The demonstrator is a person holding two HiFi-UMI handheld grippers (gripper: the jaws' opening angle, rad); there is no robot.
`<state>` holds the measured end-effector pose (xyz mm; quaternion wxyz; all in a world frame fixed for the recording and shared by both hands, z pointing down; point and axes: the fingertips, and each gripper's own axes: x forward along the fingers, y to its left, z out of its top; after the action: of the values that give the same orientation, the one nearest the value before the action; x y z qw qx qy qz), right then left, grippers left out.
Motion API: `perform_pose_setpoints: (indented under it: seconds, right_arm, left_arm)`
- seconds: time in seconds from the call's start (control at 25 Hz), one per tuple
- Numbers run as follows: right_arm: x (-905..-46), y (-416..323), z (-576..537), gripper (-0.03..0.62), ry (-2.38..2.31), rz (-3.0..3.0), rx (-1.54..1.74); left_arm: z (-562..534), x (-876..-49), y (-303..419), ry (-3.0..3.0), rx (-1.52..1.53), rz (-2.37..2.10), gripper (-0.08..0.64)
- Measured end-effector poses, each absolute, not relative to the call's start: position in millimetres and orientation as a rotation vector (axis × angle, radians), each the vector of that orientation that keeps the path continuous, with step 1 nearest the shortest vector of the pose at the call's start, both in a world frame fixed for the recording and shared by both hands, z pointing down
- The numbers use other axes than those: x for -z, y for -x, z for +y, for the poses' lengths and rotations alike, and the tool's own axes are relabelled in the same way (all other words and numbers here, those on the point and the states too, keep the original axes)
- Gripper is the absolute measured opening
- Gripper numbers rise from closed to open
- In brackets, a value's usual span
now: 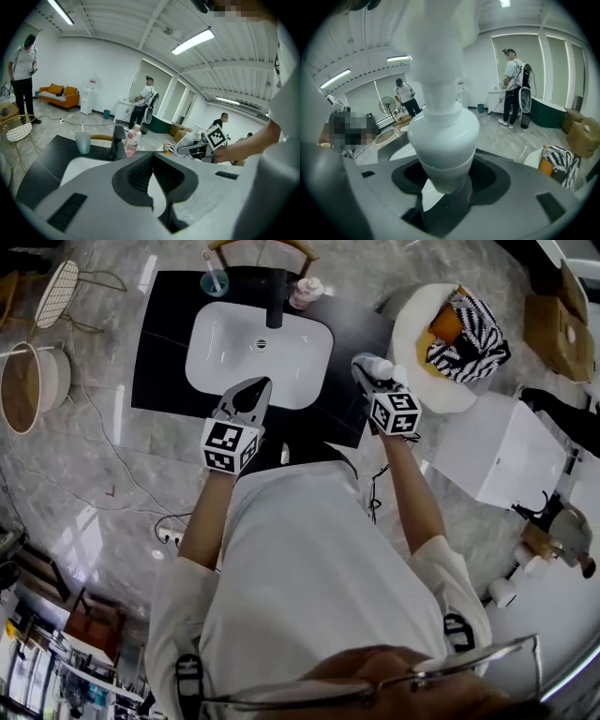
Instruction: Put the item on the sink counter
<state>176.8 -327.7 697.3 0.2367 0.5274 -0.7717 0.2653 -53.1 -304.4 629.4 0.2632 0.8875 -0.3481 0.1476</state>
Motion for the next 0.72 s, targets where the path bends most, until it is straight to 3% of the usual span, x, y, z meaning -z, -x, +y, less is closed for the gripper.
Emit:
perform_pose_setpoints:
  seconds: [0.72]
  right_arm:
    - [-842, -207, -392, 0.252, -1.436, -1.958, -0.84]
  left_arm:
    - [-295, -657, 30, -2.257, -0.463, -1.053, 0.005]
